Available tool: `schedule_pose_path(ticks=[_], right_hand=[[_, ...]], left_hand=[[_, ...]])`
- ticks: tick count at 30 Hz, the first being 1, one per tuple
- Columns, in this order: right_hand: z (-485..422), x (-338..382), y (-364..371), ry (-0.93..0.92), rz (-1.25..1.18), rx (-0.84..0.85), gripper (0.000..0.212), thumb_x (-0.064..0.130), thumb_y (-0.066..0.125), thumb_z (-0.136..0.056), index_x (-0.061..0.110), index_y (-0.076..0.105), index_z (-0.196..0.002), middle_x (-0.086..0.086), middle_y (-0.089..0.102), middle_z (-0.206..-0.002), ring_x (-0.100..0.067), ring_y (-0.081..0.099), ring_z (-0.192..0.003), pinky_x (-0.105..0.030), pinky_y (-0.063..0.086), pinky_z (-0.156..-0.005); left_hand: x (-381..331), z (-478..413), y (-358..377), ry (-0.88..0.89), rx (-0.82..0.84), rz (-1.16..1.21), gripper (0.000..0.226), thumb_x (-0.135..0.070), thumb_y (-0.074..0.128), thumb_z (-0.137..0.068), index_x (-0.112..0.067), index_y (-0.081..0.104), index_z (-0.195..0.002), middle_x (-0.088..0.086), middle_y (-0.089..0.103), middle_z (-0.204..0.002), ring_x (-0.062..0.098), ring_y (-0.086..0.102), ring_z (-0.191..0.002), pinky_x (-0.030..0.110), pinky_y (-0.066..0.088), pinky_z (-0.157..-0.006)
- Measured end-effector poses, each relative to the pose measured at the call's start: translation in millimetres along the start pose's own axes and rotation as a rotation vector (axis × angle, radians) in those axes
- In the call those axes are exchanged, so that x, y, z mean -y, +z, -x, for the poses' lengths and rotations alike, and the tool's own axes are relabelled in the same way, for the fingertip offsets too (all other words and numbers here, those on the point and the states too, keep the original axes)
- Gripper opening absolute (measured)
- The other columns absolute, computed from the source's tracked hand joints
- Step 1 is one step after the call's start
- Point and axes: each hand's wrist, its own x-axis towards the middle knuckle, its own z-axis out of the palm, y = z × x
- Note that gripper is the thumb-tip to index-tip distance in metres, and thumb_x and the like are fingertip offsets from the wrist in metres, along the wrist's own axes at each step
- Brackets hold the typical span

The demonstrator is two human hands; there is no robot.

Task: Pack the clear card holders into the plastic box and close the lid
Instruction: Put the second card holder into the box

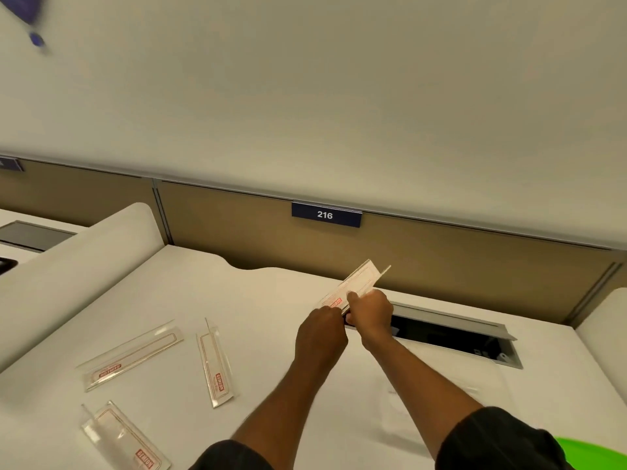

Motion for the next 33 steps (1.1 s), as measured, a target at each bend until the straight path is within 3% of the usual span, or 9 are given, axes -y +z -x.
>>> schedule_pose_path(ticks=[6, 8, 12, 15, 18, 23, 26, 30, 33], right_hand=[[-9.6, -0.5, -53.2, -0.19, 0.173, 0.007, 0.029, 0.026, 0.049, -0.093, 0.001, 0.06, -0.104, -0.017, 0.065, -0.111, -0.032, 0.061, -0.098, -0.043, 0.054, -0.083], [-14.6, -7.7, -78.6, -0.403, 0.347, 0.025, 0.032, 0.016, 0.054, -0.087, 0.005, 0.054, -0.116, -0.014, 0.055, -0.118, -0.03, 0.056, -0.102, -0.04, 0.051, -0.086], [-25.9, -28.3, -117.7, -0.89, 0.891, 0.074, 0.066, 0.013, 0.065, -0.075, 0.012, 0.041, -0.136, -0.015, 0.043, -0.14, -0.032, 0.045, -0.126, -0.042, 0.039, -0.109], [-30.2, -32.8, -134.8, -0.947, 1.05, 0.082, 0.08, 0.026, 0.073, -0.076, 0.018, 0.032, -0.144, -0.013, 0.03, -0.153, -0.032, 0.033, -0.139, -0.045, 0.027, -0.115], [-31.1, -31.9, -145.5, -1.012, 1.079, 0.099, 0.085, 0.029, 0.077, -0.074, 0.02, 0.031, -0.146, -0.012, 0.031, -0.154, -0.033, 0.034, -0.139, -0.046, 0.028, -0.114], [-31.7, -30.8, -156.0, -0.912, 0.992, 0.354, 0.07, 0.024, 0.067, -0.085, 0.024, 0.033, -0.146, -0.003, 0.043, -0.147, -0.025, 0.044, -0.131, -0.036, 0.041, -0.105], [-32.3, -30.2, -163.6, -0.788, 0.923, 0.451, 0.068, 0.026, 0.068, -0.084, 0.023, 0.037, -0.145, -0.002, 0.05, -0.141, -0.023, 0.049, -0.124, -0.034, 0.044, -0.101], [-36.8, -33.7, -181.3, -0.641, 0.897, 0.493, 0.067, 0.031, 0.07, -0.081, 0.022, 0.043, -0.141, -0.003, 0.054, -0.139, -0.021, 0.052, -0.122, -0.029, 0.041, -0.1], [-38.6, -37.0, -199.9, -0.573, 0.864, 0.559, 0.05, 0.03, 0.07, -0.078, 0.03, 0.057, -0.126, 0.004, 0.067, -0.121, -0.011, 0.061, -0.098, -0.024, 0.047, -0.083]], left_hand=[[3.9, -13.1, -24.4, -0.156, 0.078, 0.297, 0.017, -0.013, 0.048, -0.089, -0.009, 0.064, -0.089, 0.008, 0.071, -0.092, 0.025, 0.063, -0.083, 0.026, 0.045, -0.064], [8.0, -15.6, -35.1, -0.226, 0.095, 0.44, 0.015, -0.009, 0.051, -0.086, -0.01, 0.066, -0.088, 0.002, 0.069, -0.088, 0.017, 0.059, -0.077, 0.023, 0.04, -0.064], [9.3, -18.7, -56.9, -0.357, 0.238, 0.738, 0.015, -0.01, 0.051, -0.089, -0.009, 0.065, -0.087, 0.003, 0.066, -0.071, 0.017, 0.054, -0.063, 0.026, 0.04, -0.056], [5.1, -19.6, -69.6, -0.38, 0.363, 0.815, 0.017, -0.01, 0.049, -0.091, -0.007, 0.065, -0.089, 0.006, 0.061, -0.065, 0.017, 0.048, -0.058, 0.025, 0.036, -0.05], [-3.1, -18.3, -76.3, -0.404, 0.46, 0.836, 0.02, -0.007, 0.047, -0.093, -0.005, 0.066, -0.099, 0.004, 0.061, -0.063, 0.016, 0.045, -0.056, 0.024, 0.036, -0.048], [-11.8, -18.1, -78.0, -0.51, 0.561, 0.943, 0.023, -0.004, 0.045, -0.094, -0.004, 0.065, -0.104, 0.011, 0.058, -0.069, 0.015, 0.042, -0.054, 0.026, 0.033, -0.048], [-14.2, -19.7, -75.5, -0.507, 0.51, 0.937, 0.023, -0.008, 0.049, -0.094, -0.008, 0.061, -0.114, 0.009, 0.057, -0.074, 0.014, 0.041, -0.058, 0.025, 0.033, -0.049], [-19.6, -25.0, -71.9, -0.425, 0.453, 0.829, 0.036, -0.015, 0.064, -0.086, -0.02, 0.057, -0.121, 0.002, 0.061, -0.087, 0.015, 0.044, -0.071, 0.025, 0.034, -0.059], [-28.6, -26.9, -64.0, -0.318, 0.474, 0.773, 0.043, -0.012, 0.069, -0.083, -0.022, 0.055, -0.123, -0.001, 0.07, -0.095, 0.012, 0.059, -0.085, 0.026, 0.043, -0.069]])
